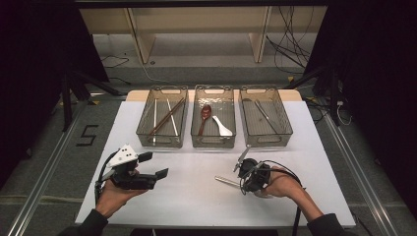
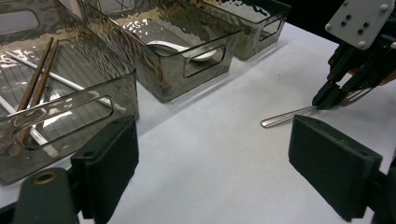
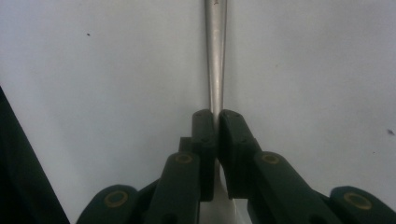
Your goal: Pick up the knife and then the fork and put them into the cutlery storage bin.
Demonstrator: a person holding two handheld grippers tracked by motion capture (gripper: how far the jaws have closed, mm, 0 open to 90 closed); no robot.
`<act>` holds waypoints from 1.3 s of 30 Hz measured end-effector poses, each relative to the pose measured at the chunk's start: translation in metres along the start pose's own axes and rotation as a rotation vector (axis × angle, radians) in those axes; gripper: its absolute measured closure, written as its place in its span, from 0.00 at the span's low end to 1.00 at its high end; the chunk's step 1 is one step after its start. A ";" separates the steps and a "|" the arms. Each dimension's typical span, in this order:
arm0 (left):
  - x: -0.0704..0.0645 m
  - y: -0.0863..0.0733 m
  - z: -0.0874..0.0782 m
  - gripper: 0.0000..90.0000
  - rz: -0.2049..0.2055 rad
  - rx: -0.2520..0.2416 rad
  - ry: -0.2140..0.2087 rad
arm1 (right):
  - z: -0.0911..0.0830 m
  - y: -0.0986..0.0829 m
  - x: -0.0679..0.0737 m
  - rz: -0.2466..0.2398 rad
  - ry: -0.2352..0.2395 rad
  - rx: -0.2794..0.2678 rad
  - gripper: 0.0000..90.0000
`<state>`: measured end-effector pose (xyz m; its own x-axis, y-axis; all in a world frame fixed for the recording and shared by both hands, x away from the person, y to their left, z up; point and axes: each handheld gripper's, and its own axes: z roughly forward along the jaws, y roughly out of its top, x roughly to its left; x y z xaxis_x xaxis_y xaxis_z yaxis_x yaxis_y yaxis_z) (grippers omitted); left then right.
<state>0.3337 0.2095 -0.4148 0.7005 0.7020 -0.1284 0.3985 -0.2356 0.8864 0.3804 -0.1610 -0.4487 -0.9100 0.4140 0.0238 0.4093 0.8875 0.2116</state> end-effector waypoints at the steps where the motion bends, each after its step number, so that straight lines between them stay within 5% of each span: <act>1: 0.000 0.000 0.000 0.17 0.000 0.000 0.001 | -0.001 0.000 0.000 0.005 0.001 -0.007 0.95; 21: 0.000 0.000 0.000 0.17 -0.002 0.000 0.003 | -0.025 -0.010 -0.016 0.101 -0.014 -0.101 0.95; 39: 0.003 -0.001 0.000 0.17 -0.008 -0.001 0.014 | -0.083 -0.024 -0.053 0.210 -0.076 -0.305 0.95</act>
<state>0.3351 0.2118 -0.4156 0.6888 0.7133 -0.1296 0.4037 -0.2290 0.8857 0.4138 -0.2208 -0.3740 -0.7959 0.6048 0.0273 0.5374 0.6851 0.4918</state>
